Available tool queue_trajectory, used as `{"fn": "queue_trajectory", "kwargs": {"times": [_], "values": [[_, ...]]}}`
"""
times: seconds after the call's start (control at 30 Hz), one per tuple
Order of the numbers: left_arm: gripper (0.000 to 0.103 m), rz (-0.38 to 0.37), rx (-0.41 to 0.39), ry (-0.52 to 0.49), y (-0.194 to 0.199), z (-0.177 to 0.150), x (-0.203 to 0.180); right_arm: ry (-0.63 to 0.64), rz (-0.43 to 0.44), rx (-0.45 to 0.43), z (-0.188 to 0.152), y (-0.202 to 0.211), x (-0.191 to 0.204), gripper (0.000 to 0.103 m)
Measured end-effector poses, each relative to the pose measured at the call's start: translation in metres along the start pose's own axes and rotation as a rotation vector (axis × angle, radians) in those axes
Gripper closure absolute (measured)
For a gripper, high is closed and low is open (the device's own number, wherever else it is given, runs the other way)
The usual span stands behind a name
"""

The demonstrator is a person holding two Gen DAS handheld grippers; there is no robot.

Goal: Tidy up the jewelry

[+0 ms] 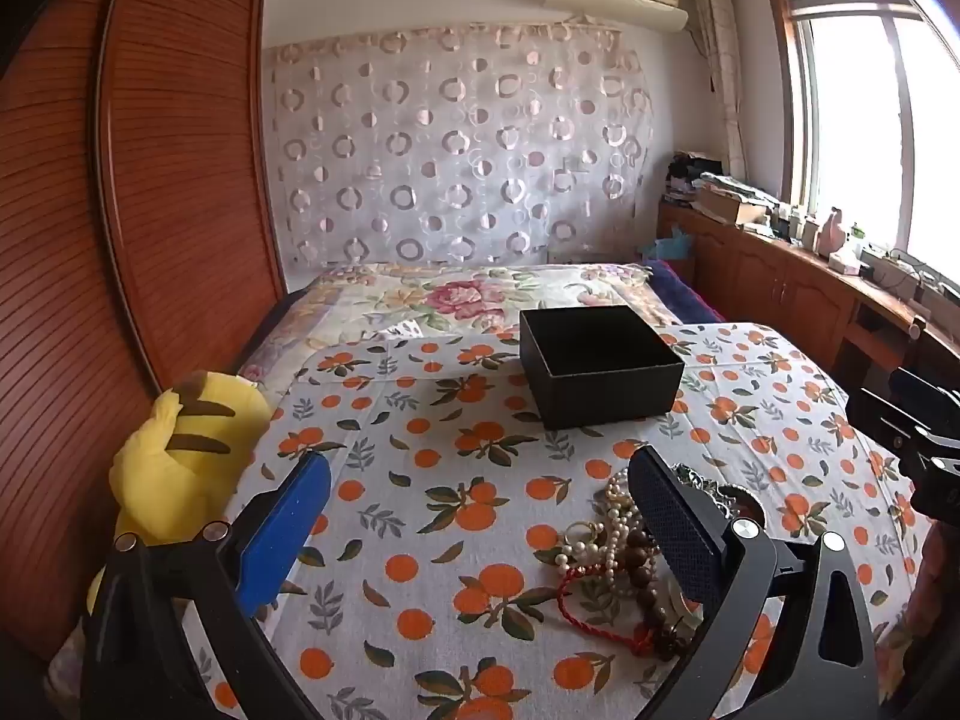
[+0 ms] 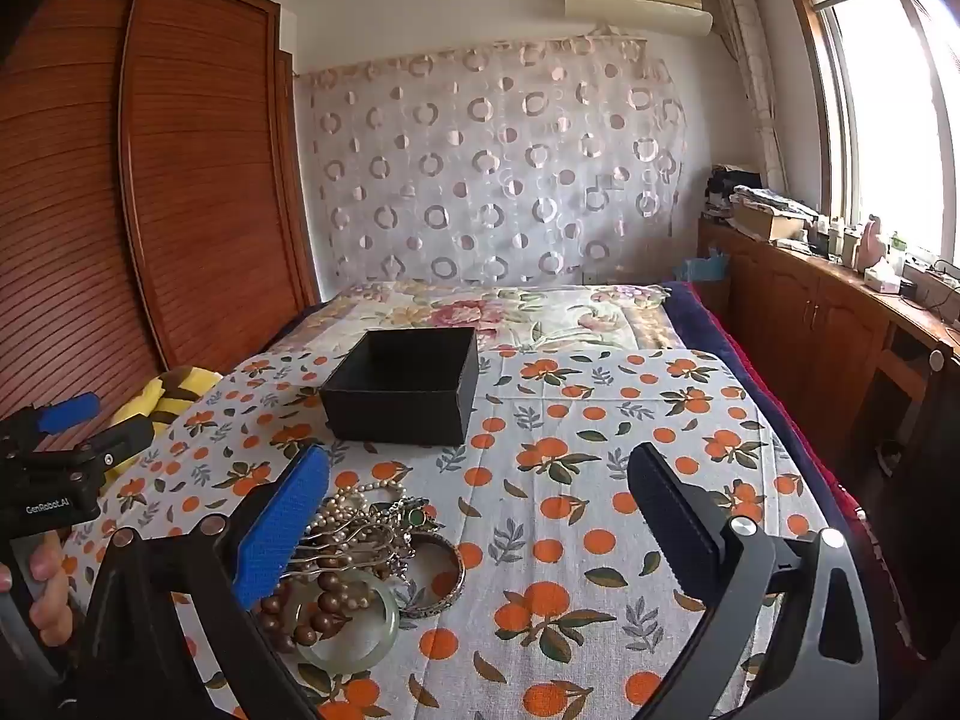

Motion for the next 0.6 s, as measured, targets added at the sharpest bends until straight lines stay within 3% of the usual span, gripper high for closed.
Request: {"fn": "queue_trajectory", "kwargs": {"times": [0.6], "values": [[0.007, 0.001, -0.013, 0.002, 0.0032, 0.0028, 0.0002, -0.002, 0.004, -0.002, -0.0003, 0.0011, 0.0007, 0.002]]}}
Point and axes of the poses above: each gripper's, at about its wrist camera, not at the fingertips, and y roughly against the way its jaws point, x to its left, z to its top, the point moved 5 cm from there along -y, roughly the way its jaws point, and after that the axes turned 8 degrees about x, right-handed, at the moved point
